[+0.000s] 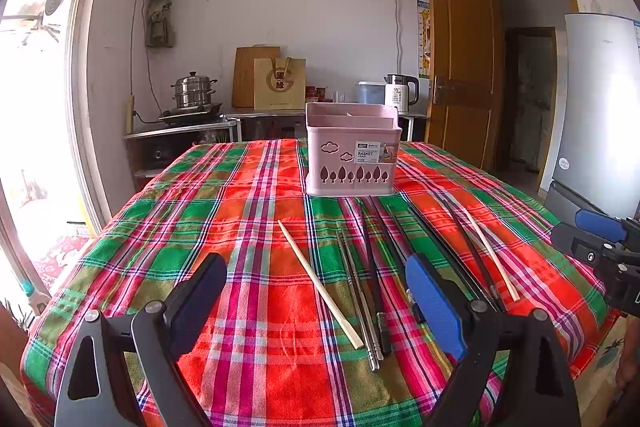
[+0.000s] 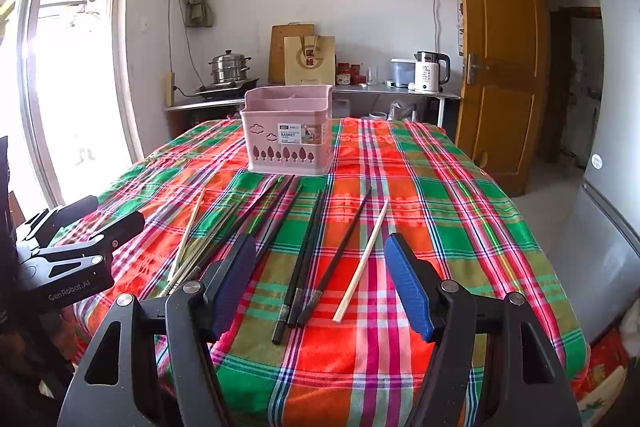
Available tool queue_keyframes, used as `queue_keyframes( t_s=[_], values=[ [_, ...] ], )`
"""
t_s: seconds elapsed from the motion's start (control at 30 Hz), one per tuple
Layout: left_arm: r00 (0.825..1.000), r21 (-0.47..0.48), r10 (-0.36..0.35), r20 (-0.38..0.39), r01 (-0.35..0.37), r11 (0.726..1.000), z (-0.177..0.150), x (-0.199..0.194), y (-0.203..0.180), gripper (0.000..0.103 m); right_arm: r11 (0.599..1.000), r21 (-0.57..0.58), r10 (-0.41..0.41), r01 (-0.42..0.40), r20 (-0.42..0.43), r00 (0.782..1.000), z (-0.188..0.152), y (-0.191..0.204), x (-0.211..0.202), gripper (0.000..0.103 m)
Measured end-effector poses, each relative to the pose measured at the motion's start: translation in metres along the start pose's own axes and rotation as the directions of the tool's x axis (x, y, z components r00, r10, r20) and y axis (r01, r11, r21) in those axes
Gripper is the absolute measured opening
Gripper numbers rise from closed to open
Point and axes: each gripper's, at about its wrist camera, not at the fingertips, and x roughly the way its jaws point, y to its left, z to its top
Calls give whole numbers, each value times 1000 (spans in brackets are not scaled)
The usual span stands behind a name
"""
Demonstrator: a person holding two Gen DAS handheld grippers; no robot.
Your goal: Organize utensils
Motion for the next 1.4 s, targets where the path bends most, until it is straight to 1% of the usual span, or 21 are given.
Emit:
queue_keyframes(
  t_s=[0.73, 0.8, 1.03, 1.4],
  values=[
    [1000, 0, -7, -3, 7, 1000, 4, -5, -6, 92, 1000, -3, 0, 0, 4, 1000, 0, 2, -2, 68],
    [1000, -2, -7, -4, 7, 1000, 4, -6, -2, 92, 1000, -3, 0, 0, 4, 1000, 0, 1, -2, 68],
    [1000, 0, -7, -4, 7, 1000, 7, -6, -6, 92, 1000, -3, 0, 0, 3, 1000, 0, 1, -2, 68],
    [1000, -5, -10, -4, 10, 1000, 4, -6, -2, 92, 1000, -5, 0, 0, 4, 1000, -1, 1, -1, 68]
  ],
)
